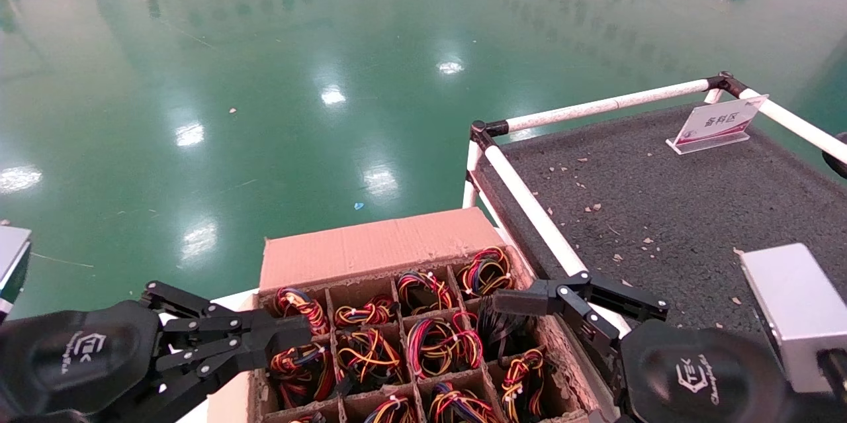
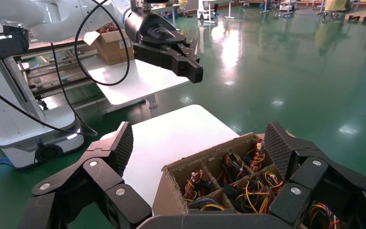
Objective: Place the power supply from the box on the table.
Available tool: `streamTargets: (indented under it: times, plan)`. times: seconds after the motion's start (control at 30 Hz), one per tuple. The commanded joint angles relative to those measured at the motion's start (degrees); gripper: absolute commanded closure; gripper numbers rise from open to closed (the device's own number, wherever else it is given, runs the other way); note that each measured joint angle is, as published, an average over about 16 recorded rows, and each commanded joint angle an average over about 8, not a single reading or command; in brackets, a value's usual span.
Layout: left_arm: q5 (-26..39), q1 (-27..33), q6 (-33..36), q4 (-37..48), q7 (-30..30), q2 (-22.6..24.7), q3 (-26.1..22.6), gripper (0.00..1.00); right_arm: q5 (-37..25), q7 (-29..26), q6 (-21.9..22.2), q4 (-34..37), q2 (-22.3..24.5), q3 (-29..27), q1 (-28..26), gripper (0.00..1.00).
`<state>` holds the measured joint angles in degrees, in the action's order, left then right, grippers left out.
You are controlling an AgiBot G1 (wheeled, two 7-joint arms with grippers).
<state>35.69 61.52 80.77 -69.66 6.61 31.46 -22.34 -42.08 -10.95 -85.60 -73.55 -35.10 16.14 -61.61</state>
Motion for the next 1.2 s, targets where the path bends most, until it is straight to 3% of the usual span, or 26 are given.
streamTargets:
  times: [0.03, 0.27, 0.73, 1.2]
  plan:
    - [0.0, 0.0, 0.0, 0.0, 0.0, 0.0, 0.0, 0.01, 0.1, 0.0, 0.0, 0.0, 0.0, 0.0, 0.0, 0.0]
    - [0.0, 0.0, 0.0, 0.0, 0.0, 0.0, 0.0, 0.0, -2.0, -0.7, 1.4, 0.2, -0.4, 1.0, 0.4, 0.0]
    - [0.0, 0.0, 0.0, 0.0, 0.0, 0.0, 0.0, 0.0, -15.7, -2.2, 12.3, 0.9, -4.0, 5.9, -0.1, 0.0]
    - [0.0, 0.0, 0.0, 0.0, 0.0, 0.0, 0.0, 0.0, -26.0, 3.6, 17.1, 13.0, -10.5, 9.2, -6.7, 0.0]
